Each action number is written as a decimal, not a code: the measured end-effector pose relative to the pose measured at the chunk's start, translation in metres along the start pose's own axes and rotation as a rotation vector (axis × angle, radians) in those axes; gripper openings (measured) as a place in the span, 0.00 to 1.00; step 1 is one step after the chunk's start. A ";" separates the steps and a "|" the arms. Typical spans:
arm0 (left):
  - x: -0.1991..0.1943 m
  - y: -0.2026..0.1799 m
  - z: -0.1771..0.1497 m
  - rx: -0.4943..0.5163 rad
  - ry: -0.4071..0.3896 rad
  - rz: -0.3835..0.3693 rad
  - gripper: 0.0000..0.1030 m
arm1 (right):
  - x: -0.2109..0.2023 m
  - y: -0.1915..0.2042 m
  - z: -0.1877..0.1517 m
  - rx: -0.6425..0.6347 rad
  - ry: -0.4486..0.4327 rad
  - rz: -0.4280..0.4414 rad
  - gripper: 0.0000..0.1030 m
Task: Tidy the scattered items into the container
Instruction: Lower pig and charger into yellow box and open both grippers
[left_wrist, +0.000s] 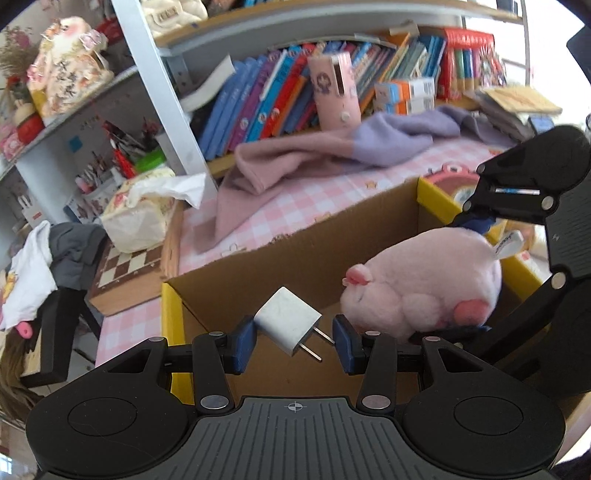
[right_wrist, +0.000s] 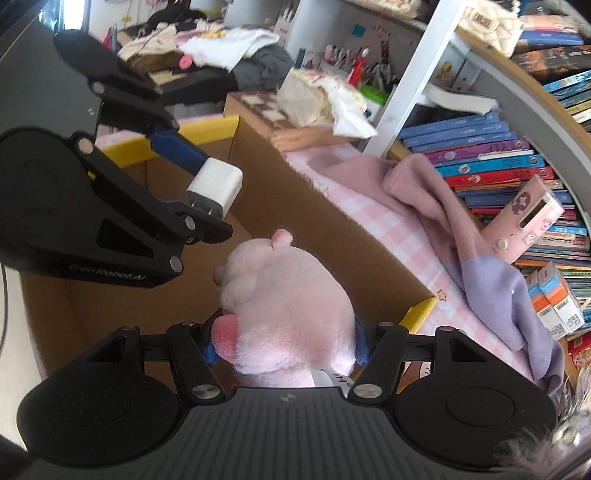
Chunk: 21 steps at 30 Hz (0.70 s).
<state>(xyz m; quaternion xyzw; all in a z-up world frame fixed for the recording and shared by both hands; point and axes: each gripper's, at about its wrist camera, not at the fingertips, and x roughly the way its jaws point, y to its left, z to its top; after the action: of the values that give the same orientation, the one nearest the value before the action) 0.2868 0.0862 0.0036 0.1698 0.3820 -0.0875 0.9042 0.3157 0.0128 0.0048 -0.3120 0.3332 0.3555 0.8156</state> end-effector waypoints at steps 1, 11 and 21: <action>0.003 0.001 0.001 0.002 0.008 -0.002 0.43 | 0.003 -0.001 0.001 -0.007 0.013 0.004 0.59; 0.037 0.003 0.011 0.180 0.109 -0.027 0.43 | 0.028 -0.006 0.014 -0.075 0.077 0.018 0.60; 0.060 0.005 0.007 0.266 0.180 -0.045 0.43 | 0.045 -0.005 0.016 -0.046 0.134 0.028 0.60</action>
<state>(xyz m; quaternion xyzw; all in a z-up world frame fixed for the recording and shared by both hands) 0.3349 0.0868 -0.0340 0.2864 0.4501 -0.1417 0.8338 0.3482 0.0389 -0.0194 -0.3490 0.3830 0.3527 0.7792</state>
